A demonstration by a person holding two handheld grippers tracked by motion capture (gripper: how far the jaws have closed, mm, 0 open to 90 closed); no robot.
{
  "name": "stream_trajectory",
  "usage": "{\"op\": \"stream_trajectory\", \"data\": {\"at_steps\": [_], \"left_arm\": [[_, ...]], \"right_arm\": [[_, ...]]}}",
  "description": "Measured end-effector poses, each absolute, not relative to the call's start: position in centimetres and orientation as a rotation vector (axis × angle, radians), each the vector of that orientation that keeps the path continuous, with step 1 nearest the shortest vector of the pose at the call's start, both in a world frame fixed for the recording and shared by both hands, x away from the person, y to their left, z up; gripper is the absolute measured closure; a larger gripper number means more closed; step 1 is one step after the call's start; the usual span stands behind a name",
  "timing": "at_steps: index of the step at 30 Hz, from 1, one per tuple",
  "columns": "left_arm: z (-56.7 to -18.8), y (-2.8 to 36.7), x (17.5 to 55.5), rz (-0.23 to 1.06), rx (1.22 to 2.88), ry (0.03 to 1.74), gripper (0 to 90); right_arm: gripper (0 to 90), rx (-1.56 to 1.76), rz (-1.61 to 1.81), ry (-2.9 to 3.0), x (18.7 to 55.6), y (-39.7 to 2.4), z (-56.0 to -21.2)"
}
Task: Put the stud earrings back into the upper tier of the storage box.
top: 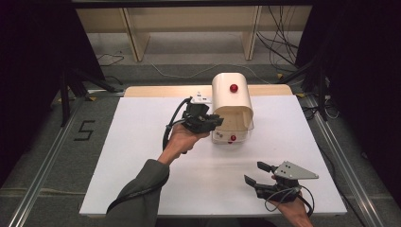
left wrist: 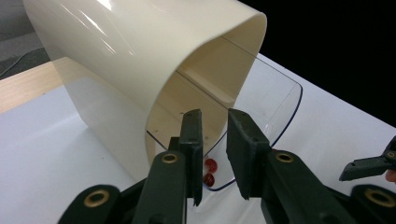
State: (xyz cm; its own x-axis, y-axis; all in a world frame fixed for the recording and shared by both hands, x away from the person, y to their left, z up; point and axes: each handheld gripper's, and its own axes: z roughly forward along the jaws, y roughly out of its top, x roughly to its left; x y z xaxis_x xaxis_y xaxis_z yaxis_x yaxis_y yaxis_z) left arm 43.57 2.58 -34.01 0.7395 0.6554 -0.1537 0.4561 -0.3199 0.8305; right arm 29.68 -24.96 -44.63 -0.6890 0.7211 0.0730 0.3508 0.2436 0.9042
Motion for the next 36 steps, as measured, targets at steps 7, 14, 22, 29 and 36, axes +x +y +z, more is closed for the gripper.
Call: {"op": "stream_trajectory", "data": {"at_steps": [7, 14, 22, 29, 36], "left_arm": [[-33.6, 3.1, 43.3, 0.242, 1.959, 0.836, 63.6], [-33.3, 3.6, 42.6, 0.218, 1.953, 0.832, 51.2], [-33.5, 4.9, 41.5, 0.202, 1.916, 0.827, 42.0], [-34.5, 6.7, 40.6, 0.202, 1.885, 0.826, 36.0], [-35.7, 8.3, 39.7, 0.229, 1.889, 0.806, 31.3]], "right_arm": [[30.8, 0.985, 1.426, 2.164, 29.7, -25.0, -44.6], [30.8, 0.985, 1.424, 2.163, 29.7, -25.0, -44.6], [30.8, 0.990, 1.426, 2.164, 29.7, -24.9, -44.6], [30.8, 0.990, 1.434, 2.162, 29.7, -25.0, -44.7], [30.8, 0.985, 1.438, 2.169, 29.8, -24.9, -44.7]]}}
